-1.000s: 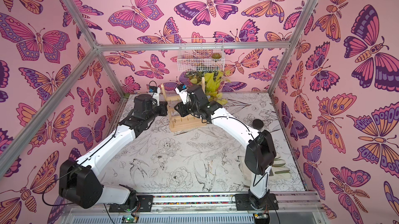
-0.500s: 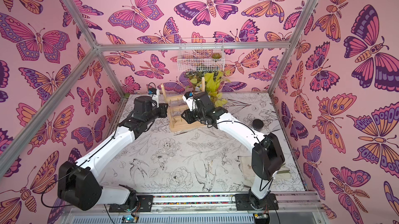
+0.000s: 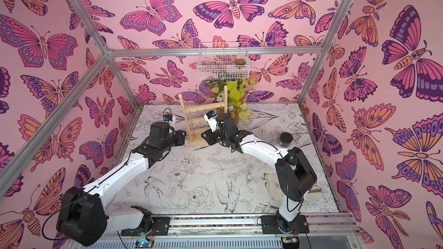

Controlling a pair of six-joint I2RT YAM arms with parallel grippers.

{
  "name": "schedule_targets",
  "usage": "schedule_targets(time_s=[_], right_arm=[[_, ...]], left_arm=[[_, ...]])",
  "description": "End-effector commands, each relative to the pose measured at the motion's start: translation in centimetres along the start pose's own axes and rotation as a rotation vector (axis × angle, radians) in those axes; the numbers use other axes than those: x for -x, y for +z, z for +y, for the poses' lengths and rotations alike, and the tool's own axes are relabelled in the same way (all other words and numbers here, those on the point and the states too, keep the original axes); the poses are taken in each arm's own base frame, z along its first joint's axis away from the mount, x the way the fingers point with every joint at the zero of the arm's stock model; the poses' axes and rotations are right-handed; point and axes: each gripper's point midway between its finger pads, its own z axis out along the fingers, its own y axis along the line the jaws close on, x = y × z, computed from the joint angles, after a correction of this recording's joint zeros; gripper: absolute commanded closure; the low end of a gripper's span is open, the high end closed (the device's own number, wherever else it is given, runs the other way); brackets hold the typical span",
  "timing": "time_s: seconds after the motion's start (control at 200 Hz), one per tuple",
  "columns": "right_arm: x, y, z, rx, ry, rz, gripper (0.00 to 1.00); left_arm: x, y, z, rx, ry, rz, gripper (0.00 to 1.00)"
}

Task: Hang the necklace on the jewelry display stand
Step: Hang the necklace on the stand, then adjust the necklace on the stand.

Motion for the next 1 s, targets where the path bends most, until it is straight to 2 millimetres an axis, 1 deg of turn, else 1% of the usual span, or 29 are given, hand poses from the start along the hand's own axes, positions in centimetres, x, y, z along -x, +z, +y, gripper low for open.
schedule_targets(time_s=[0.0,0.085,0.115,0.175,0.31,0.365,0.421,0.596,0.656,0.726,0.991], right_arm=[[2.5,0.6,1.7,0.015,-0.069,-0.190,0.70],[2.1,2.0,1.6,-0.031,-0.107,-0.246,0.71],[2.0,2.4,1.8,-0.031,-0.118,-0.264,0.71],[1.7,3.2,1.5,-0.057,-0.129,-0.304,0.71],[1.5,4.8,-0.3,-0.118,-0.109,-0.382,0.71],[1.5,5.5,-0.6,-0.123,-0.109,-0.408,0.72],[1.4,6.1,-1.1,-0.135,-0.107,-0.422,0.73],[2.3,7.4,-0.9,-0.123,-0.113,-0.448,0.74],[2.3,7.8,-1.3,-0.135,-0.114,-0.454,0.74],[2.6,7.9,-1.8,-0.144,-0.112,-0.463,0.74],[3.8,8.3,-2.5,-0.140,-0.105,-0.488,0.75]], left_arm=[[1.0,0.1,0.4,-0.006,-0.049,-0.068,0.66],[0.7,0.7,1.6,0.000,-0.106,-0.042,0.65],[0.7,0.8,2.1,0.003,-0.134,-0.036,0.65],[0.8,1.0,3.1,0.009,-0.173,-0.027,0.64],[0.8,1.1,5.3,0.036,-0.230,-0.016,0.64],[0.6,1.0,5.7,0.042,-0.240,-0.021,0.64],[0.5,0.9,5.7,0.043,-0.238,-0.019,0.64],[0.4,1.1,5.6,0.038,-0.242,-0.012,0.64],[0.4,1.1,5.6,0.036,-0.246,-0.011,0.64],[0.4,1.1,5.6,0.037,-0.243,-0.010,0.64],[0.4,1.1,5.7,0.046,-0.231,-0.014,0.65]])
